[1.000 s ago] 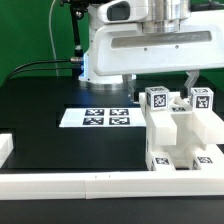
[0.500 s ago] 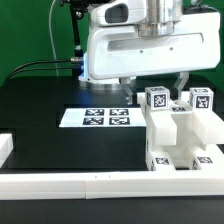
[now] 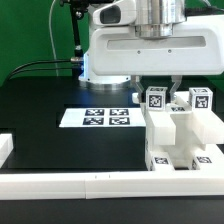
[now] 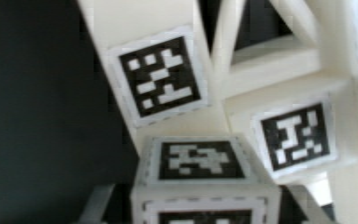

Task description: Assemble chair

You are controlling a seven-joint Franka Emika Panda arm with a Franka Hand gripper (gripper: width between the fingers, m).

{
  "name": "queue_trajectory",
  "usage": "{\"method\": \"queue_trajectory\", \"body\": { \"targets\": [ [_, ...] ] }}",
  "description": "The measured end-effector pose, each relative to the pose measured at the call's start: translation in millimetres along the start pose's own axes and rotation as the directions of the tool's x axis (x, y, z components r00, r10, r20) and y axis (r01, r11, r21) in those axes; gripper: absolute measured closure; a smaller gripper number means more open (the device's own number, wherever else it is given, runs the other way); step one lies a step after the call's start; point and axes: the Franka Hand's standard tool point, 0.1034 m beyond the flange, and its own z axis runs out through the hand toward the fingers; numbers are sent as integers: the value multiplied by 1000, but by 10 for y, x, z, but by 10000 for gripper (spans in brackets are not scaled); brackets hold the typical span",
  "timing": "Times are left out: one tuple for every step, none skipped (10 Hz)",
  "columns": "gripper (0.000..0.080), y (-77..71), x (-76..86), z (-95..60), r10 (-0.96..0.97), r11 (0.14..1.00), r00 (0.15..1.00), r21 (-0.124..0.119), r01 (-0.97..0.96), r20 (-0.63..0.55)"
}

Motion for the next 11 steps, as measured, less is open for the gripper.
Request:
{"method": "queue_trajectory", "body": {
  "targets": [
    [525, 6, 1, 3, 140, 990, 990, 2, -140, 1],
    [525, 1, 2, 0, 319, 948, 948, 4, -319, 2],
    [525, -11, 11, -6, 481, 877, 877, 11, -481, -3],
    [525, -4, 9, -3, 600, 800, 800, 16, -600, -3],
    [525, 7, 6, 4, 685, 728, 729, 29, -685, 4],
    [525, 10, 3, 6, 769, 638, 638, 33, -770, 19],
    [525, 13, 0, 8, 796, 604, 605, 32, -796, 21],
    [525, 16, 1, 9, 781, 624, 625, 32, -781, 20],
    [525, -1, -19, 4, 742, 669, 670, 20, -743, 23],
    [314, -44, -38, -27, 677, 735, 735, -1, -678, 37],
    [314, -20, -9, -46, 495, 868, 868, 12, -496, 35]
  ]
}}
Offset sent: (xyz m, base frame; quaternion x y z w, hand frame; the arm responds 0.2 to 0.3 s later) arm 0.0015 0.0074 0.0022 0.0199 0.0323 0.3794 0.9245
